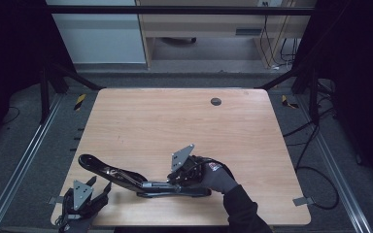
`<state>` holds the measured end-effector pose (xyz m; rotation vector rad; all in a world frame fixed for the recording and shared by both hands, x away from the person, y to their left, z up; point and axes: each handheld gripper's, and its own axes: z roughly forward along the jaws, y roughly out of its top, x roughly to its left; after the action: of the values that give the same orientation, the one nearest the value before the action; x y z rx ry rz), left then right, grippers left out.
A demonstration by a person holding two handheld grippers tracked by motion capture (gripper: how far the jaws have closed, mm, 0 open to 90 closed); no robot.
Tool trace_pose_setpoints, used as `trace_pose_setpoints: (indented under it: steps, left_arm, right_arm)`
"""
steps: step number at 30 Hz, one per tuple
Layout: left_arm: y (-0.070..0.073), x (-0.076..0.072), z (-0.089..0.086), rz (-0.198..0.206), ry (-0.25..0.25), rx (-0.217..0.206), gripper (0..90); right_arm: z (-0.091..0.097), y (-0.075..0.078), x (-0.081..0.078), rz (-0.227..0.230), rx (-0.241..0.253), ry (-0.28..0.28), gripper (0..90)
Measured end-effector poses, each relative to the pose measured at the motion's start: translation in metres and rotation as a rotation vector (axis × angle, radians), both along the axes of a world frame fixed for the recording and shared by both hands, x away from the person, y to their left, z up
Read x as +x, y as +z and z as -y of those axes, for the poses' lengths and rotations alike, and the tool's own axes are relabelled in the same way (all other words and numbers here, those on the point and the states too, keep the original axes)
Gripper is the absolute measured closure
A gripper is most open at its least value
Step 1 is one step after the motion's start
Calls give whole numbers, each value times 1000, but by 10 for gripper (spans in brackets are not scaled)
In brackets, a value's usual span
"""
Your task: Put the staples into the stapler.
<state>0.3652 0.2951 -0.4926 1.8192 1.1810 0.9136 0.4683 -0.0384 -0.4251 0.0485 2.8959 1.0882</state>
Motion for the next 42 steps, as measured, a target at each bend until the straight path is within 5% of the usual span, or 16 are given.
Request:
trace_pose_setpoints:
  steps: [42]
  left_arm:
    - [0, 0, 0, 2, 0, -4, 422]
  right_arm:
    - [-3, -16, 2, -21, -26, -6, 780]
